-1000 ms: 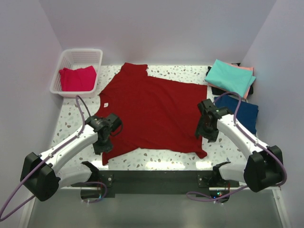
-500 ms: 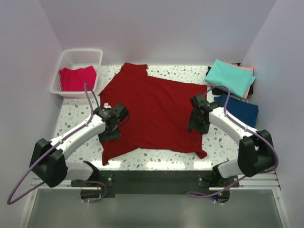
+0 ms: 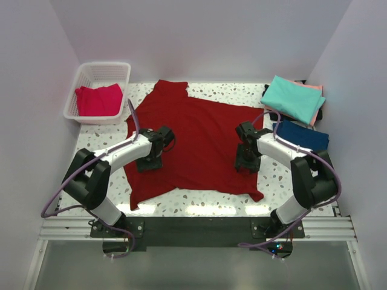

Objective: Fold and stack the t-shirts
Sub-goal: Flatten the tshirt out

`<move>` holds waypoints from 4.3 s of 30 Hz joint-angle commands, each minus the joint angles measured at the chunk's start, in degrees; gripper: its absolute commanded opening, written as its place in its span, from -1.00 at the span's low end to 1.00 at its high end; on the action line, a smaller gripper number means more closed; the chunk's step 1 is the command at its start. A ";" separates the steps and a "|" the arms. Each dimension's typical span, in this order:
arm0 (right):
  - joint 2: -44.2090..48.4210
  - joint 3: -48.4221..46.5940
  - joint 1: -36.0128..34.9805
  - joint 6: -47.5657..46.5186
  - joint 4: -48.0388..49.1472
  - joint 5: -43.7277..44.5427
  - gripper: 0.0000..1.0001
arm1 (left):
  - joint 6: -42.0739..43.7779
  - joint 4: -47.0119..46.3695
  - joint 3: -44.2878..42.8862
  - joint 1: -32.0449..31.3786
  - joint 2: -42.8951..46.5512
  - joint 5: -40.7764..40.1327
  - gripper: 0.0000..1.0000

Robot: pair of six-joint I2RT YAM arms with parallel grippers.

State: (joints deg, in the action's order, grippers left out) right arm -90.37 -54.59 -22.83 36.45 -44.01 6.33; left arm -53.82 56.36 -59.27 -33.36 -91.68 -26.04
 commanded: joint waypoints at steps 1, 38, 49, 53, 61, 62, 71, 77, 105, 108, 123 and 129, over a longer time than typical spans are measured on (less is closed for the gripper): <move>-4.28 -1.22 -0.20 1.08 -1.16 2.55 0.07 | 0.82 -0.64 2.13 1.20 0.36 -0.24 0.11; -8.52 -15.46 10.00 -0.94 -8.81 13.97 0.01 | 2.67 4.55 10.22 1.20 5.81 5.48 -0.40; -1.57 -15.38 3.06 -2.43 -7.33 8.80 0.04 | 2.41 5.70 1.96 1.20 6.95 1.87 -0.42; -1.39 -9.76 2.62 -4.10 0.23 0.98 0.07 | 2.93 0.25 2.31 1.20 5.64 2.75 -0.41; -3.41 -8.08 -4.85 -4.98 0.15 0.26 0.05 | 2.49 -2.66 7.05 1.20 2.47 5.04 -0.44; -3.41 -7.21 -6.16 -4.81 0.59 0.09 0.06 | 2.15 -2.57 8.54 1.20 2.56 4.95 -0.44; -8.94 -1.67 -11.88 -3.84 5.33 -5.71 0.05 | -1.28 0.77 11.89 1.28 0.10 4.60 -0.46; -9.83 0.09 -15.75 -2.44 5.34 -5.89 0.04 | -2.07 2.09 14.53 1.37 1.93 6.62 -0.49; -2.00 -18.70 -33.76 -1.28 -4.33 8.96 0.06 | -2.87 4.41 4.77 5.85 16.35 5.81 -0.45; -5.95 -23.45 -38.06 -4.80 -3.10 9.50 0.07 | 0.55 -1.49 4.34 8.84 16.18 8.72 -0.46; -23.10 -38.58 -47.83 -12.01 -0.29 5.01 -0.26 | 11.37 -12.32 6.44 19.65 4.32 20.07 -0.52; -25.73 -38.84 -48.80 -13.06 3.13 4.57 -0.20 | 13.56 -13.03 5.83 21.76 2.47 19.36 -0.52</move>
State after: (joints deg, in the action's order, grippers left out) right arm -115.02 -91.02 -71.22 25.04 -44.45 11.77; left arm -43.29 46.24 -52.77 -12.95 -88.27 -7.64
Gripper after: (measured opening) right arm 0.386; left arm 0.242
